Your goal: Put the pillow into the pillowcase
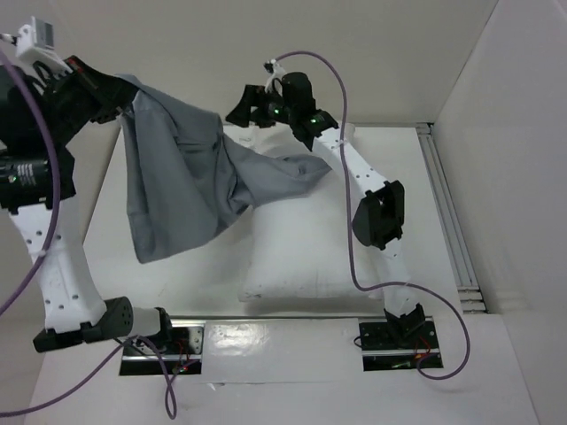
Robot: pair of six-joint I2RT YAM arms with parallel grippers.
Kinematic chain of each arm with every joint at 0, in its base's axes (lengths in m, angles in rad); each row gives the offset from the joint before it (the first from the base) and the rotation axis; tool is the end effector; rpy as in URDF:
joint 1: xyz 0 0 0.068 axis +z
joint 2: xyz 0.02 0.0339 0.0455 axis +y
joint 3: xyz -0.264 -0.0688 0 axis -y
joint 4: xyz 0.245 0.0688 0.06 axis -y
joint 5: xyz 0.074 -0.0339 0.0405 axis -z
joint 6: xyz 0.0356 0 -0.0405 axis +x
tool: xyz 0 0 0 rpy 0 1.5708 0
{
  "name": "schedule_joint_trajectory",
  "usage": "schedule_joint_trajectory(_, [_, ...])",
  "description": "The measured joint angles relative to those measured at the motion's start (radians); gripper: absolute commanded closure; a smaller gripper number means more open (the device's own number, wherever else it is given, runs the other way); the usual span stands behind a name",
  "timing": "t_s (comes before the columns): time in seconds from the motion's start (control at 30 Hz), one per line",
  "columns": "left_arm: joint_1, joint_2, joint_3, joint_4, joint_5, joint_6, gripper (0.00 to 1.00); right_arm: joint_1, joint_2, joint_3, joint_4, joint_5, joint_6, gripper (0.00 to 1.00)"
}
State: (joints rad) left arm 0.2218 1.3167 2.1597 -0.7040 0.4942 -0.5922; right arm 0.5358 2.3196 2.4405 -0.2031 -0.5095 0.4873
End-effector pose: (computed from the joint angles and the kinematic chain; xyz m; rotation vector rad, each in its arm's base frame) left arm 0.1755 0.0223 0.6065 -0.1844 1.4705 -0.6542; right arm 0.4558 0.2908 0.3874 -0.4583 1.7253 1.1768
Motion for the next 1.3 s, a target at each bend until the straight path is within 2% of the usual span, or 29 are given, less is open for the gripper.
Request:
schedule_joint_trajectory(0.07, [0.004,0.028,-0.06,-0.004,-0.002,0.004,1.0,-0.014,-0.069,-0.16,-0.067,0.074,-0.024,0.0])
schedule_joint_trajectory(0.13, [0.012,0.056,-0.123,-0.024,-0.01,0.006,1.0,-0.031,-0.202,-0.372,-0.145,0.166,-0.051,0.0])
schedule_joint_trajectory(0.2, [0.029,0.079,-0.175,-0.043,-0.02,0.009,1.0,-0.054,-0.341,-0.51,-0.24,0.268,-0.077,0.0])
schedule_joint_trajectory(0.43, [0.151,0.104,-0.208,-0.073,-0.034,0.006,1.0,-0.154,-0.896,-0.782,-0.378,0.592,-0.159,0.0])
schedule_joint_trajectory(0.57, [0.211,0.104,-0.193,-0.07,-0.032,-0.017,1.0,-0.164,-1.127,-1.018,-0.453,0.613,-0.155,0.0])
schedule_joint_trajectory(0.7, [0.228,0.103,-0.189,-0.042,-0.016,-0.042,1.0,-0.154,-1.186,-1.316,-0.469,0.486,-0.095,0.0])
schedule_joint_trajectory(0.73, [0.228,0.103,-0.189,-0.034,-0.008,-0.045,1.0,-0.146,-1.168,-1.38,-0.462,0.456,-0.077,0.1])
schedule_joint_trajectory(0.8, [0.228,0.102,-0.189,-0.023,0.01,-0.048,1.0,-0.121,-1.119,-1.491,-0.438,0.407,-0.037,0.4])
schedule_joint_trajectory(0.83, [0.227,0.102,-0.189,-0.021,0.02,-0.048,1.0,-0.114,-1.097,-1.512,-0.431,0.388,-0.023,0.6])
schedule_joint_trajectory(0.87, [0.227,0.102,-0.189,-0.02,0.032,-0.047,1.0,-0.11,-1.08,-1.514,-0.426,0.375,-0.009,0.99])
schedule_joint_trajectory(0.93, [0.227,0.102,-0.189,-0.019,0.048,-0.044,1.0,-0.106,-1.062,-1.488,-0.428,0.388,0.009,1.0])
schedule_joint_trajectory(1.07, [0.227,0.101,-0.189,-0.019,0.072,-0.04,1.0,-0.137,-1.001,-1.331,-0.5,0.503,0.017,1.0])
schedule_joint_trajectory(1.23, [0.178,0.101,-0.188,-0.014,0.105,-0.041,1.0,-0.303,-0.952,-1.147,-0.568,0.693,-0.014,1.0])
schedule_joint_trajectory(1.27, [0.144,0.101,-0.189,-0.008,0.111,-0.042,1.0,-0.339,-0.945,-1.118,-0.584,0.722,-0.029,0.93])
schedule_joint_trajectory(1.3, [0.097,0.101,-0.193,0.002,0.111,-0.043,1.0,-0.366,-0.936,-1.09,-0.601,0.743,-0.041,0.73])
